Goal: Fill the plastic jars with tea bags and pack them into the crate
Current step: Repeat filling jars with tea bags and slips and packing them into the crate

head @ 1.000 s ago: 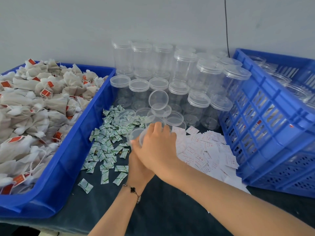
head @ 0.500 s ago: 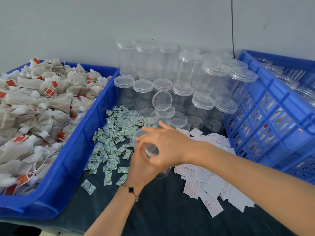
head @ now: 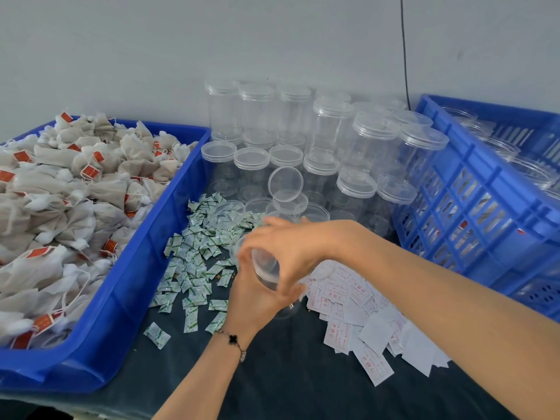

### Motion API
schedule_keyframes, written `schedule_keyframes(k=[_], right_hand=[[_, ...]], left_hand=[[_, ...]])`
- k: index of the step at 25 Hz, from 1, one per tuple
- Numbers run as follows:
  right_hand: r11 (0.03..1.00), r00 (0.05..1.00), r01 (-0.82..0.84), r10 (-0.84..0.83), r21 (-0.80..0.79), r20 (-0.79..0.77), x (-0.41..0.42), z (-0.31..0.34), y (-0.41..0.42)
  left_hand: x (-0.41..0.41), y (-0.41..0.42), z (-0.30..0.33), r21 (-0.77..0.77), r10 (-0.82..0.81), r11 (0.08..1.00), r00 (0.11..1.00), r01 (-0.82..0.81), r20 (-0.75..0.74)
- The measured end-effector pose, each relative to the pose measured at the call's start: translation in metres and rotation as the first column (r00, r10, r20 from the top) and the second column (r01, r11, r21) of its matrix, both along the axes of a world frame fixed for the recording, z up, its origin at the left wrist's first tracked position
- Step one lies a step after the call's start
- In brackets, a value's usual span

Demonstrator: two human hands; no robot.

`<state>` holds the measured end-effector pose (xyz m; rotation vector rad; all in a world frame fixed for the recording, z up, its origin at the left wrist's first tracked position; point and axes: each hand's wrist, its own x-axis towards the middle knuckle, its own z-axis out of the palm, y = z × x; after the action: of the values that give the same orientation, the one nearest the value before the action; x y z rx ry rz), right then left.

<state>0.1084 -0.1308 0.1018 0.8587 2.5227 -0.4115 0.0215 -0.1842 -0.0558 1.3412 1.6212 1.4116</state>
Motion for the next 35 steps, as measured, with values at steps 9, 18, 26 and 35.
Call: schedule_keyframes(k=[9, 18, 26, 35], right_hand=[[0.992, 0.996, -0.027, 0.017, 0.122, 0.082, -0.002, 0.002, -0.009], [0.906, 0.969, 0.14, -0.208, 0.4, 0.131, -0.014, -0.012, -0.021], [0.92, 0.896, 0.347, -0.269, 0.18, -0.354, 0.024, 0.039, 0.024], [0.46, 0.254, 0.66, -0.881, -0.593, -0.4, 0.064, -0.071, 0.072]], left_hand=[[0.0, 0.003, -0.002, 0.01, -0.011, 1.0, 1.0, 0.011, -0.003], [0.0, 0.0, -0.004, 0.018, 0.02, 1.0, 0.999, -0.021, 0.031], [-0.001, 0.0, -0.004, 0.027, -0.016, 1.0, 0.999, 0.015, 0.04], [0.0, -0.004, 0.001, 0.033, -0.032, 0.999, 0.996, 0.029, 0.085]])
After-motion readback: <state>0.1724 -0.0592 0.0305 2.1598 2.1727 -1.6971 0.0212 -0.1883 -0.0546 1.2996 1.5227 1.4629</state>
